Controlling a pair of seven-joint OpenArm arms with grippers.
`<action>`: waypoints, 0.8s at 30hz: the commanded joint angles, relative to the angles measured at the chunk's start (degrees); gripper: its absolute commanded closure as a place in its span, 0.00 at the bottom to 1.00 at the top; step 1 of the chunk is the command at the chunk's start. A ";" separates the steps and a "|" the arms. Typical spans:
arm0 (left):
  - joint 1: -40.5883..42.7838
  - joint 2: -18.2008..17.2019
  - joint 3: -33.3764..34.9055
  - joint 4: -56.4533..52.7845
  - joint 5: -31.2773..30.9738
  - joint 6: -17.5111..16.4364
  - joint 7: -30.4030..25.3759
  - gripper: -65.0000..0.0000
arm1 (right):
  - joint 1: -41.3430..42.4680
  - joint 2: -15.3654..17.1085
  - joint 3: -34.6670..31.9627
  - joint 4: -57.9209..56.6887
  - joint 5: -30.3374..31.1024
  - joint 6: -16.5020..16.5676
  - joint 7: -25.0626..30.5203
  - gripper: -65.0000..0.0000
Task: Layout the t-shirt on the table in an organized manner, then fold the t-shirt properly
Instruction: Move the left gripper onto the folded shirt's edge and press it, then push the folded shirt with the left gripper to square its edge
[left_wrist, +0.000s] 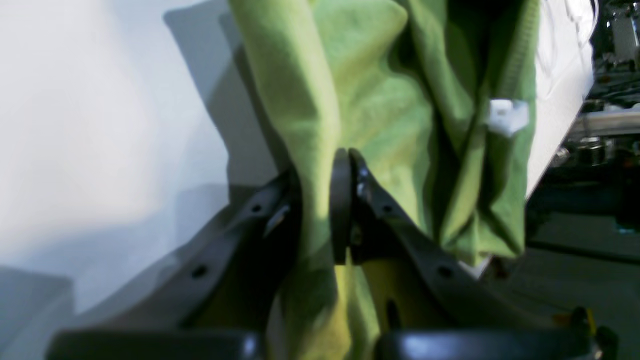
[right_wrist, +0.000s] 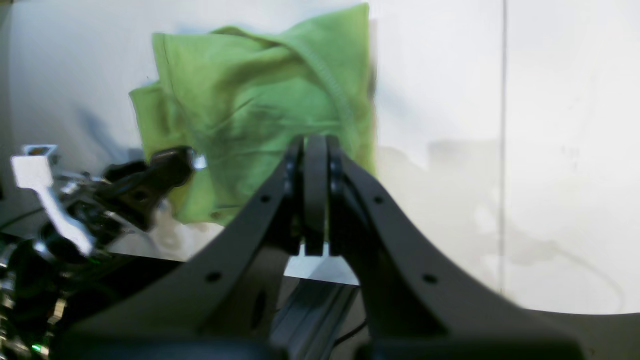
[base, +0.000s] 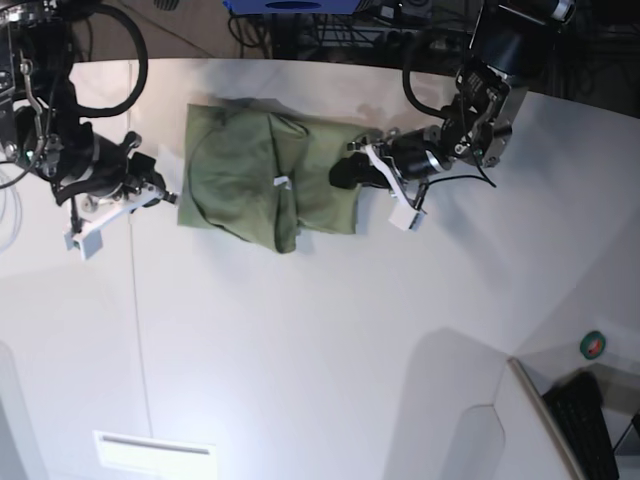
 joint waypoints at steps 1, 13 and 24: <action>-2.13 -1.78 1.27 0.51 0.82 0.59 1.89 1.00 | 0.55 0.93 0.57 0.68 0.20 0.68 0.68 1.00; -26.57 -5.30 38.90 0.51 19.28 0.33 4.35 1.00 | -2.09 0.75 8.57 -5.39 0.20 0.76 2.97 1.00; -36.42 6.48 52.18 -0.28 41.52 -6.31 -4.88 1.00 | -4.29 0.58 8.57 -7.06 0.20 0.76 3.06 1.00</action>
